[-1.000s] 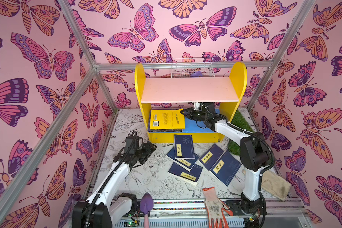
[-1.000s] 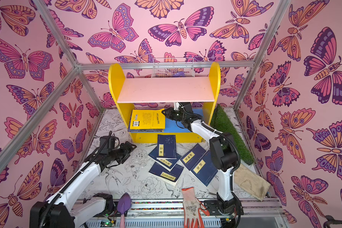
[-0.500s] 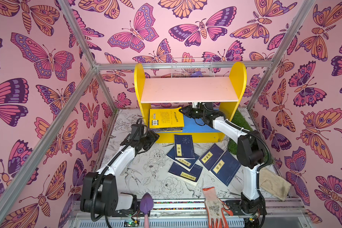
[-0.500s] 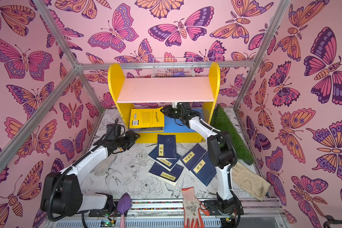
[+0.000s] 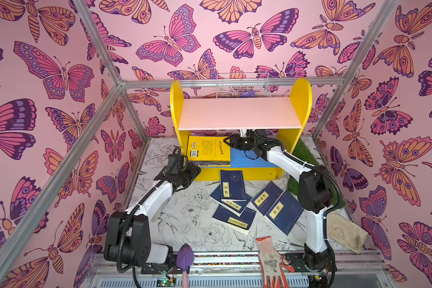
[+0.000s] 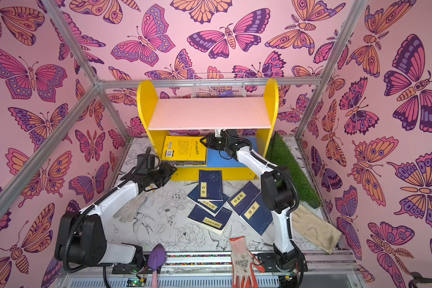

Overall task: Stacking books/files
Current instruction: Move the books to the bookshelf.

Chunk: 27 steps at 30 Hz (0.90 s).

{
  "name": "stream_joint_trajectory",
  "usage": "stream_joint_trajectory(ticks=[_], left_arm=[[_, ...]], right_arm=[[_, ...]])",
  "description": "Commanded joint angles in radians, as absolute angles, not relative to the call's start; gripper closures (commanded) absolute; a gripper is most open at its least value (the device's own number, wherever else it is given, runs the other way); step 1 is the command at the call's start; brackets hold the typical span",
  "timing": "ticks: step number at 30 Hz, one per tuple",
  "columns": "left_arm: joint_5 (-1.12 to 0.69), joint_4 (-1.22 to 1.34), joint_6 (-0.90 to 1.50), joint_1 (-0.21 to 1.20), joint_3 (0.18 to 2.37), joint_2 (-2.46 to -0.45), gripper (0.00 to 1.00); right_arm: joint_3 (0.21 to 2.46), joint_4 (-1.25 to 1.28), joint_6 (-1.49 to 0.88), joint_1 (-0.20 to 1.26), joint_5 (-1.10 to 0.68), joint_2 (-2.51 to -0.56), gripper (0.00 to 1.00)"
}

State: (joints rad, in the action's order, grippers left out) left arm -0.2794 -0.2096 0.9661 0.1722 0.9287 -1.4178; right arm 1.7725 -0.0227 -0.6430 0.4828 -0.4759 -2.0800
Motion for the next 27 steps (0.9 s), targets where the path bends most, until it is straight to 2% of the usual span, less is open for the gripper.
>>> stream_joint_trajectory(ticks=[1,13,17,22,27], left_arm=[[-0.239,-0.149,0.994,0.18,0.963,-1.428,0.39],[-0.23,-0.141,0.995,0.216,0.955,-1.423,0.38],[-0.231,-0.141,0.999,0.236,0.968,-1.443,0.39],[-0.225,-0.135,1.008,0.27,0.98,-1.446,0.39],[-0.201,-0.133,0.999,0.327,0.985,-1.43,0.39]], right_arm=[[1.754,-0.061,-0.546,0.522,-0.449,-2.015,0.47],[1.75,-0.299,-0.27,0.522,-0.195,-1.871,0.32],[1.763,-0.332,-0.242,0.522,-0.216,-1.869,0.33],[1.652,-0.269,-0.271,0.522,-0.3,-1.778,0.35],[1.559,-0.221,-0.345,0.515,-0.258,-1.682,0.37]])
